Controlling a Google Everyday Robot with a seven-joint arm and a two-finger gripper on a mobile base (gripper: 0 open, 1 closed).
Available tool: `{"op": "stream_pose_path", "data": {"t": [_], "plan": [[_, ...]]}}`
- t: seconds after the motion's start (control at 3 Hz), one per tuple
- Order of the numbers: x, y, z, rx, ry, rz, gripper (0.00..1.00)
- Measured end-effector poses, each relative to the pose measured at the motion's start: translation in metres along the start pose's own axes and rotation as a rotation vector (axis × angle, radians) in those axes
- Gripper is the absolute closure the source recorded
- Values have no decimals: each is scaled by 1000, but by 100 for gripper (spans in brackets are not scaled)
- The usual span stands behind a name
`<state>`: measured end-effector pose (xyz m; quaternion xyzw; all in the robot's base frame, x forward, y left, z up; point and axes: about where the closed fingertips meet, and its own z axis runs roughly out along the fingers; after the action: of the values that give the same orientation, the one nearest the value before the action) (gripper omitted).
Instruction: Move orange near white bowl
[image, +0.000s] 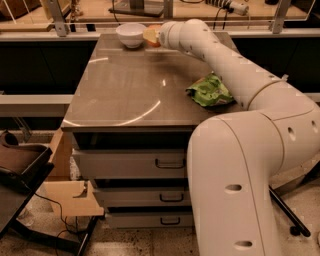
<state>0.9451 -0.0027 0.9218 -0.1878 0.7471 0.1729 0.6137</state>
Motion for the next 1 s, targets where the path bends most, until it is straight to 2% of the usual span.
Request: {"op": "stream_pose_path", "data": {"t": [1.0], "plan": [[16,-11,16,66,-18,-45,100]]}}
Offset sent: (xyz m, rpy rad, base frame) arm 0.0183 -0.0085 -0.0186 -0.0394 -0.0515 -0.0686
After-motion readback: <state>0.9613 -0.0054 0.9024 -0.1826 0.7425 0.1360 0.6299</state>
